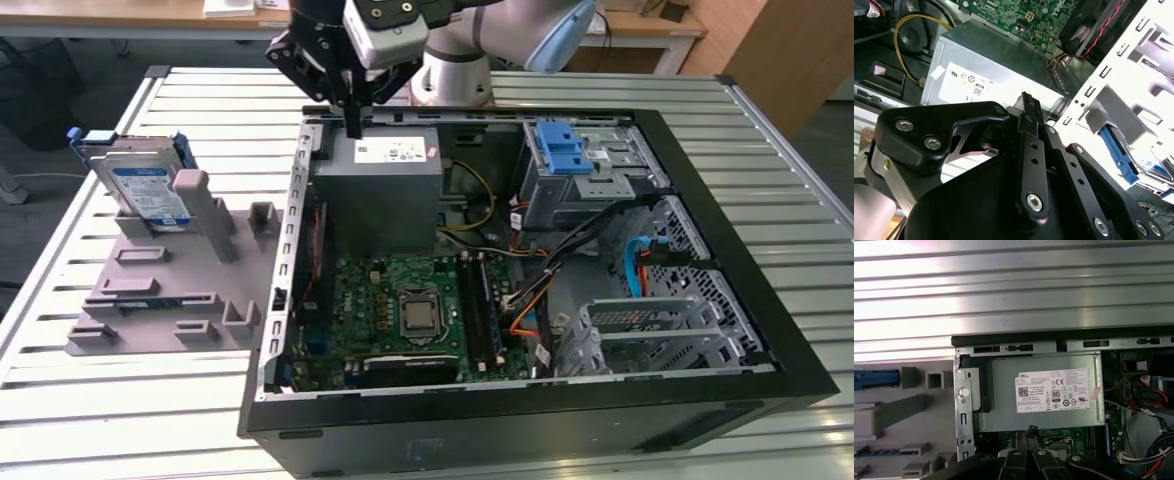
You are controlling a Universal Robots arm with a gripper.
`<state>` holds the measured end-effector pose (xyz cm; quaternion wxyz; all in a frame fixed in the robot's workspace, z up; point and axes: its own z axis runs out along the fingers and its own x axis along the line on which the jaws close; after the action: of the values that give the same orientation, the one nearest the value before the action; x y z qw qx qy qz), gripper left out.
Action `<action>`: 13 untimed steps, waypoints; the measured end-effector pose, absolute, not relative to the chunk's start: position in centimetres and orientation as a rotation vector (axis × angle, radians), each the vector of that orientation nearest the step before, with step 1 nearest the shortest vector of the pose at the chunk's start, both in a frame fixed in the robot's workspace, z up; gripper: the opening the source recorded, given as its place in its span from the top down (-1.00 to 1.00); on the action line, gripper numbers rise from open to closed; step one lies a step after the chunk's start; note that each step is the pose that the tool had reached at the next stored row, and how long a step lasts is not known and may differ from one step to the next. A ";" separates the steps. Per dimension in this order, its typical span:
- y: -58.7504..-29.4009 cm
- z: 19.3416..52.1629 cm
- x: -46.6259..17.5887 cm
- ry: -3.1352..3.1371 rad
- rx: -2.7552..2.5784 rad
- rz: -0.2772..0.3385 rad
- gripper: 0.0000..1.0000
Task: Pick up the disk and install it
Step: 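Reach for the disk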
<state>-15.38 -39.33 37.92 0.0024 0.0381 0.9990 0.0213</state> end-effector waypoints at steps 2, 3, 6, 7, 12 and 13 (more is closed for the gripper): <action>-39.3 37.9 -15.5 3.134 0.119 0.067 0.79; -39.3 37.9 -15.5 3.134 0.119 0.067 0.79; -39.2 37.9 -15.7 3.134 0.120 0.067 0.79; -39.2 37.9 -15.8 3.134 0.119 0.067 0.79; -39.1 37.8 -16.0 3.134 0.120 0.067 0.79; -39.1 37.8 -16.0 3.134 0.120 0.067 0.79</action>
<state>-16.05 -39.09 37.84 0.0024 0.0381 0.9990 0.0213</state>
